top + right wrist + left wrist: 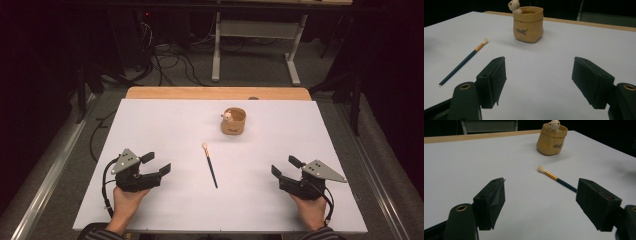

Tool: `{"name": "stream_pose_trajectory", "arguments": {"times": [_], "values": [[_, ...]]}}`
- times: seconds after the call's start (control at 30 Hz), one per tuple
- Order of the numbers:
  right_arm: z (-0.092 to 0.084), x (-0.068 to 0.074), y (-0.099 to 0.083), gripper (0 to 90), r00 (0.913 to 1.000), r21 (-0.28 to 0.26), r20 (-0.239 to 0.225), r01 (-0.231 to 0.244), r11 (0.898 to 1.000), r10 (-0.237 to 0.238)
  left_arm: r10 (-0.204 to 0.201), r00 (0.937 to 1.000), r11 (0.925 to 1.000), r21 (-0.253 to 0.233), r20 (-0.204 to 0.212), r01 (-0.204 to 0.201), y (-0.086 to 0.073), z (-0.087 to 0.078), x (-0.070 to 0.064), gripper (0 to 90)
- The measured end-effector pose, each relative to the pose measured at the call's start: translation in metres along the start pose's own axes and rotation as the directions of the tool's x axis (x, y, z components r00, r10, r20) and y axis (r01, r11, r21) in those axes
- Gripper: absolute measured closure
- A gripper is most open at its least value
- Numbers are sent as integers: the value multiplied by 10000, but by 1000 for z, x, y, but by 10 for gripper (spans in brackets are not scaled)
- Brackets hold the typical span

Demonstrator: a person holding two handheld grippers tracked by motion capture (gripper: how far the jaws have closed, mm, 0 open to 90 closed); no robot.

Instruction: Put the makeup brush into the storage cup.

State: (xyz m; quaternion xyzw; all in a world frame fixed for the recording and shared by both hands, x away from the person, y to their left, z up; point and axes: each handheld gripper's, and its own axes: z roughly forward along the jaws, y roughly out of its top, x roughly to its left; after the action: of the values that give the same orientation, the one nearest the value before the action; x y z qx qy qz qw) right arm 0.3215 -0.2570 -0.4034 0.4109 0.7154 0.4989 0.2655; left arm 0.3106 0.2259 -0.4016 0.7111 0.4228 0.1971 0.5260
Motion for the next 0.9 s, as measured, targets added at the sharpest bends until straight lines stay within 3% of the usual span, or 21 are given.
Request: {"name": "stream_pose_trajectory", "arguments": {"times": [0.9], "values": [[-1,-1,0,297,10000,-33,-41,-42,10000,41,-134,9999,9999,35,29,134,0,-1,-1,238]]}}
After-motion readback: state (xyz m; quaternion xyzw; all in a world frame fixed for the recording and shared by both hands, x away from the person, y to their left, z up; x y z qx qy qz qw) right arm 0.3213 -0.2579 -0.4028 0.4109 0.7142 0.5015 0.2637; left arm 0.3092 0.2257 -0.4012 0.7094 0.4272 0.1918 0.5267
